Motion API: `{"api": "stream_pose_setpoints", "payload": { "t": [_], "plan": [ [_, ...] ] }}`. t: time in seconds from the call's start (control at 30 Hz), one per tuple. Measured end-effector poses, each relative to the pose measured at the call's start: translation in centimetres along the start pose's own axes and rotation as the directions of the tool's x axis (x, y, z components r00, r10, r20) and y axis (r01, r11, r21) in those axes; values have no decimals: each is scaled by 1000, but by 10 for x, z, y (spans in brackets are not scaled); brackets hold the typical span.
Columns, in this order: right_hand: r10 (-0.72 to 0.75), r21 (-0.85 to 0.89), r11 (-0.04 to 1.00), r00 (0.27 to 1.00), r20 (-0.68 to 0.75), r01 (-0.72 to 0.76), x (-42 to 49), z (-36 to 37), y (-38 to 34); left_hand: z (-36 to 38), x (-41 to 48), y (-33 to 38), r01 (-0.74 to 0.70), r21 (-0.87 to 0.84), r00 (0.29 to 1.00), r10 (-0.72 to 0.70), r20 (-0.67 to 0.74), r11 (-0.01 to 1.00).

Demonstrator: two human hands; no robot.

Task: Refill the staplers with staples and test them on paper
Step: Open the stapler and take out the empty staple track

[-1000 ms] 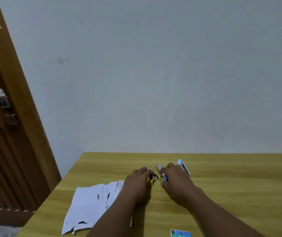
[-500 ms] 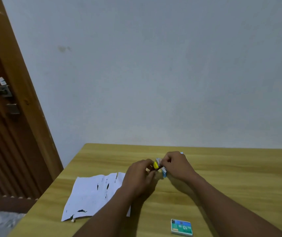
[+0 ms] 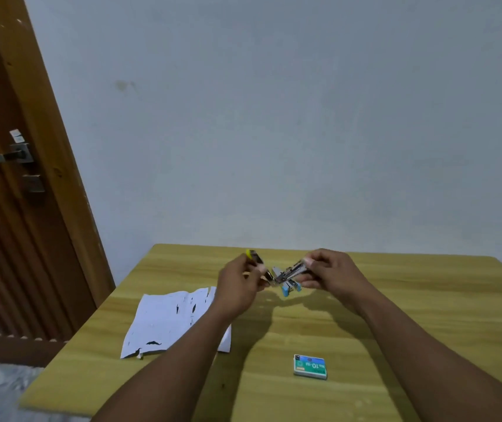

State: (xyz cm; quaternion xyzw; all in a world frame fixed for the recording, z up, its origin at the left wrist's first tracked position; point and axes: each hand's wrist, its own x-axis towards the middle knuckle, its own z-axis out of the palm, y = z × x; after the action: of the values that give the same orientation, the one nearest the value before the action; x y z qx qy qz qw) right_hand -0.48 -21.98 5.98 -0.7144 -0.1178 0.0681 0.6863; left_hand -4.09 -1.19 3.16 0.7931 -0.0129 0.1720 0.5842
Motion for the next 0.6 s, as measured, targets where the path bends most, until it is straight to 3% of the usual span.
{"api": "stream_pose_setpoints", "payload": {
  "t": [0.13,0.2,0.3,0.37,0.47,0.6],
  "plan": [
    [105,251,964,993,-46,-90,-11,-10,13,-17,-7,10,204,-331,978,-203,39,921],
    [136,352,930,989,-58,-108,-13,-8,14,-19,-9,7,285,-391,957,-286,55,875],
    [141,361,925,989,-40,-118,-13,-11,12,-24,-13,0,144,6,990,-144,9,990],
    [134,308,944,991,-17,-122,-12,-13,9,-24,-12,4,-7,194,995,-12,97,981],
    [135,257,956,990,43,-141,-10,-10,4,-15,-7,18,-81,244,966,16,260,966],
    [126,224,965,991,50,-134,-8,-4,4,-1,-10,23,-299,407,935,180,306,863]
  ]
}}
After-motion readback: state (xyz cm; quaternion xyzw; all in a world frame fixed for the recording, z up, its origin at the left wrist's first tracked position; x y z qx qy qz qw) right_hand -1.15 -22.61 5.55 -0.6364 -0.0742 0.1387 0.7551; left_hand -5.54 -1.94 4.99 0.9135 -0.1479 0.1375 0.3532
